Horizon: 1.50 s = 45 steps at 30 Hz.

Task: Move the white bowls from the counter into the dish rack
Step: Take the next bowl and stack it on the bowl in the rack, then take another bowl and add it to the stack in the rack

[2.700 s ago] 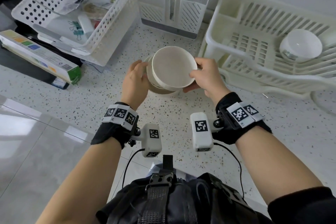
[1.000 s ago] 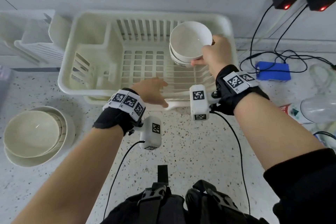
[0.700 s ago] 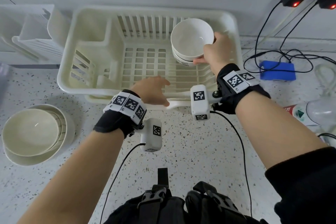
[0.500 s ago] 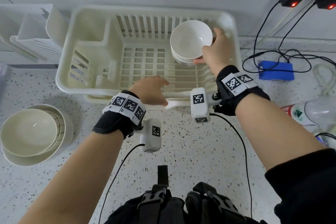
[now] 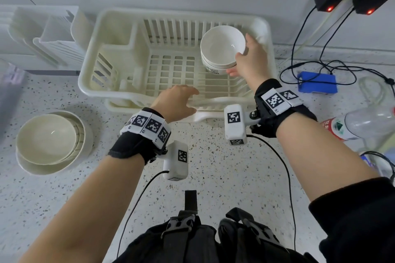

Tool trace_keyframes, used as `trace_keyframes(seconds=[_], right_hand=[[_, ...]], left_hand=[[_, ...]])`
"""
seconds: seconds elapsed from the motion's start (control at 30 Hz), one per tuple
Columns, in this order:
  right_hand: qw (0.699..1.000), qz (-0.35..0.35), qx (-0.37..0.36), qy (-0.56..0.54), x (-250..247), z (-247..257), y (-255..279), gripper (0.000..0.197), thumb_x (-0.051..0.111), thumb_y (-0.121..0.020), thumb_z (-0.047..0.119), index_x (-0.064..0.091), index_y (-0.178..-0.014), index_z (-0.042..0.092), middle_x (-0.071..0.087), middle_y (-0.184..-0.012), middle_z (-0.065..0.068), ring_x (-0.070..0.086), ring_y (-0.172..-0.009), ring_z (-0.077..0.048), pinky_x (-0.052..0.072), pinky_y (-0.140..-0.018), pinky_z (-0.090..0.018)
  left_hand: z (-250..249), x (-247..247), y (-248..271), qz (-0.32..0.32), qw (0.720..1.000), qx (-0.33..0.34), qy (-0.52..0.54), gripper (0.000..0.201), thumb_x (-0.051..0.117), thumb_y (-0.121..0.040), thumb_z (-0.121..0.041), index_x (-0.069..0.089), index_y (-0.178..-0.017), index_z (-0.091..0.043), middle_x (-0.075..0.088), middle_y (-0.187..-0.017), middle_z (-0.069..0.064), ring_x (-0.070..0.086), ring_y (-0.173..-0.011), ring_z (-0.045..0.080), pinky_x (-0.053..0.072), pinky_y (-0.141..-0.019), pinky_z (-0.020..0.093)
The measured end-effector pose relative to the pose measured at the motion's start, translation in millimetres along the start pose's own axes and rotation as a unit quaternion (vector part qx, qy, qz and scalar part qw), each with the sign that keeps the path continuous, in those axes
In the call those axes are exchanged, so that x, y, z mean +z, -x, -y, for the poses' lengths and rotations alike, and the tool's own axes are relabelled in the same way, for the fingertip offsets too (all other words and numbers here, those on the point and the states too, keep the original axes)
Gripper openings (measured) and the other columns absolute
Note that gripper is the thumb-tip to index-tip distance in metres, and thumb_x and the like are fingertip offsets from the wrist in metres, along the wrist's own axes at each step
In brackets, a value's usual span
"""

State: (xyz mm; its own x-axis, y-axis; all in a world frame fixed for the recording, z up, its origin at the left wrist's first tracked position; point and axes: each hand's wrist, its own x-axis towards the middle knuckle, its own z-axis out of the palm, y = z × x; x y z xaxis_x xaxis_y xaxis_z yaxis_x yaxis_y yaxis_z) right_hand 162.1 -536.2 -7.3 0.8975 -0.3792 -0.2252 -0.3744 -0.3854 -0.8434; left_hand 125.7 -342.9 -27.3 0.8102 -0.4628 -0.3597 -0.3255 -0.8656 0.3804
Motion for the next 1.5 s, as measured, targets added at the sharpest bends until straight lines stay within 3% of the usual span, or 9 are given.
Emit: trace_keyframes(seconds=[0.1, 0.17, 0.23, 0.37, 0.7, 0.97, 1.27, 1.4, 1.5], right_hand=[[0.997, -0.049, -0.06, -0.002, -1.6, -0.3, 23.2, 0.049, 0.045, -0.088, 0.001, 0.043, -0.136, 0.013, 0.047, -0.138, -0.008, 0.071, -0.081, -0.032, 0.061, -0.071, -0.04], [0.993, -0.075, -0.091, -0.009, -1.5, -1.6, 40.7, 0.043, 0.047, -0.084, 0.005, 0.053, -0.126, 0.012, 0.055, -0.123, 0.003, 0.068, -0.096, -0.034, 0.058, -0.081, -0.046], [0.99, -0.076, -0.12, -0.015, -1.4, -0.3, 61.0, 0.032, 0.048, -0.084, 0.006, 0.06, -0.114, 0.012, 0.058, -0.106, 0.013, 0.069, -0.093, -0.03, 0.057, -0.083, -0.048], [0.975, -0.052, -0.212, -0.033, 6.2, 9.6, 107.5, 0.019, 0.048, -0.088, 0.005, 0.065, -0.097, 0.006, 0.072, -0.094, -0.007, 0.071, -0.075, -0.024, 0.06, -0.071, -0.041], [0.919, -0.001, -0.393, 0.011, 77.3, 31.5, 194.3, 0.018, 0.051, -0.088, 0.007, 0.068, -0.093, 0.005, 0.075, -0.077, -0.008, 0.07, -0.066, -0.019, 0.06, -0.061, -0.038], [0.893, 0.066, -0.436, 0.088, 176.4, 49.9, 235.4, 0.017, 0.055, -0.086, 0.008, 0.068, -0.097, 0.006, 0.075, -0.087, -0.009, 0.069, -0.074, -0.023, 0.06, -0.064, -0.039], [0.899, 0.16, -0.357, 0.198, 263.8, 60.1, 238.7, 0.037, 0.058, -0.087, 0.006, 0.054, -0.123, 0.0, 0.067, -0.111, -0.019, 0.065, -0.095, -0.029, 0.054, -0.086, -0.041], [0.902, 0.178, -0.319, 0.229, 288.7, 58.3, 230.5, 0.035, 0.057, -0.087, 0.006, 0.053, -0.121, 0.001, 0.067, -0.109, -0.017, 0.064, -0.096, -0.031, 0.054, -0.081, -0.04], [0.907, 0.182, -0.299, 0.236, 302.3, 58.9, 224.9, 0.038, 0.057, -0.086, 0.003, 0.052, -0.123, 0.002, 0.066, -0.113, -0.015, 0.063, -0.1, -0.029, 0.055, -0.087, -0.042]], left_hand=[[-5.1, -0.7, 19.7, -0.048, 0.999, 0.01, 0.018, 0.044, 0.059, -0.085, -0.023, 0.05, -0.128, -0.019, 0.056, -0.134, 0.001, 0.054, -0.12, 0.021, 0.045, -0.101, 0.041], [-9.3, 0.0, 35.5, -0.084, 0.996, 0.02, 0.035, 0.041, 0.059, -0.085, -0.02, 0.053, -0.125, -0.016, 0.059, -0.13, 0.004, 0.055, -0.118, 0.023, 0.045, -0.101, 0.041], [-11.8, 1.9, 52.8, -0.114, 0.992, 0.024, 0.051, 0.039, 0.059, -0.084, -0.017, 0.055, -0.123, -0.014, 0.062, -0.124, 0.007, 0.057, -0.114, 0.025, 0.047, -0.099, 0.043], [-9.4, 7.8, 89.8, -0.16, 0.984, 0.016, 0.071, 0.037, 0.06, -0.084, -0.018, 0.057, -0.121, -0.013, 0.063, -0.124, 0.008, 0.057, -0.115, 0.026, 0.046, -0.1, 0.045], [39.1, 17.3, 170.9, -0.233, 0.964, -0.052, 0.116, 0.033, 0.06, -0.084, -0.014, 0.061, -0.117, -0.012, 0.065, -0.121, 0.009, 0.058, -0.112, 0.026, 0.047, -0.097, 0.039], [127.7, 11.8, 228.8, -0.27, 0.945, -0.127, 0.134, 0.029, 0.056, -0.086, -0.012, 0.064, -0.113, -0.012, 0.068, -0.116, 0.01, 0.06, -0.106, 0.028, 0.048, -0.094, 0.042], [221.3, 13.0, 257.1, -0.308, 0.911, -0.216, 0.167, 0.041, 0.05, -0.083, 0.001, 0.054, -0.123, -0.006, 0.06, -0.124, 0.016, 0.06, -0.104, 0.033, 0.046, -0.084, 0.036], [244.4, 20.9, 251.6, -0.297, 0.922, -0.197, 0.15, 0.046, 0.048, -0.084, 0.002, 0.046, -0.13, -0.003, 0.048, -0.135, 0.019, 0.056, -0.109, 0.039, 0.05, -0.088, 0.05], [256.2, 26.6, 247.0, -0.316, 0.919, -0.175, 0.159, 0.048, 0.049, -0.083, 0.004, 0.044, -0.13, 0.0, 0.046, -0.135, 0.02, 0.056, -0.108, 0.039, 0.052, -0.085, 0.049]])
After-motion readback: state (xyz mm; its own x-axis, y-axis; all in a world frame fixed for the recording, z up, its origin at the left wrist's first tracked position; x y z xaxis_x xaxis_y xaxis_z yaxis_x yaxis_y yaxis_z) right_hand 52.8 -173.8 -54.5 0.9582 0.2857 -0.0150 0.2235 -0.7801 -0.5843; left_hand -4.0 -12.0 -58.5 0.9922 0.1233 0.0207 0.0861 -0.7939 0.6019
